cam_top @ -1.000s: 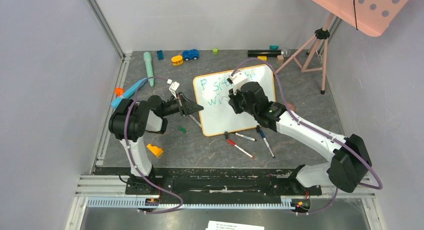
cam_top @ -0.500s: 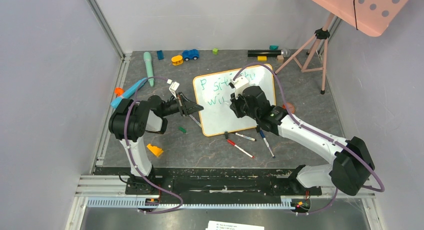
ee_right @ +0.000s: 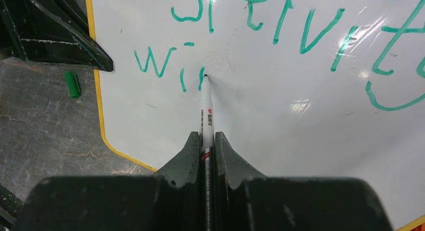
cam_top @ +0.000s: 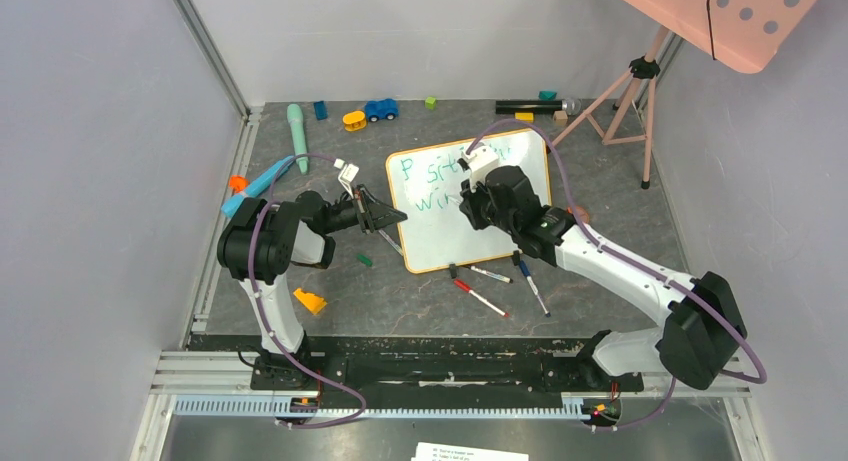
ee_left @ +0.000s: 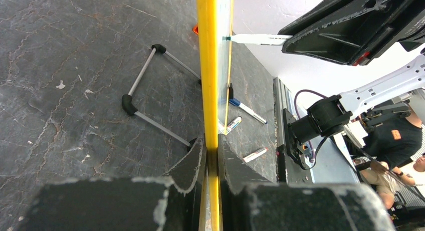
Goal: Write a sentence on the whiteboard
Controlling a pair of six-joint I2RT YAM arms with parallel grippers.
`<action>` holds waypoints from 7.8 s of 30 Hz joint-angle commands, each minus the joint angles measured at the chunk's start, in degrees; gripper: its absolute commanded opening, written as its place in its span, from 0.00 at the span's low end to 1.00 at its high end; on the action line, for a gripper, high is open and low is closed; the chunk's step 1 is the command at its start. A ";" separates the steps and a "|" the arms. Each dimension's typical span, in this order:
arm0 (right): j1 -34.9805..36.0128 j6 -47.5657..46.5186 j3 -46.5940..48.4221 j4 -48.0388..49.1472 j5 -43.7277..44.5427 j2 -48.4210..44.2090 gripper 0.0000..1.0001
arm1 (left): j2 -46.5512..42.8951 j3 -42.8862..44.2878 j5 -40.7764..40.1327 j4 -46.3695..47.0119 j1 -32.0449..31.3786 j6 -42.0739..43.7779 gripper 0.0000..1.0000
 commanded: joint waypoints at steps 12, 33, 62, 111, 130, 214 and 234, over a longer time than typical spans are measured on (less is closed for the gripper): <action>-1.92 -1.39 3.09 0.01 3.09 0.85 0.00 | -1.37 -0.66 2.06 4.26 0.30 0.81 0.02; -2.87 0.09 -2.68 -0.46 0.43 -2.23 0.00 | -1.20 -0.48 2.07 4.26 0.30 0.54 0.02; -3.15 0.92 0.95 -1.77 -0.89 -6.84 0.00 | -1.36 -0.65 2.03 4.26 0.30 0.63 0.02; -4.83 0.48 0.79 -0.45 -4.02 -1.58 0.00 | -1.23 -0.63 1.95 4.26 0.30 0.46 0.02; -4.97 0.74 -1.33 -4.01 1.96 -4.23 0.00 | -1.06 -0.33 2.09 4.26 0.30 0.35 0.02; 3.19 6.05 -13.09 3.77 7.88 -17.55 0.00 | -0.39 -0.07 4.14 4.26 1.69 3.98 0.02; -6.26 3.25 -4.78 -1.42 3.57 -13.93 0.00 | -1.94 -2.43 3.10 4.26 1.70 4.86 0.02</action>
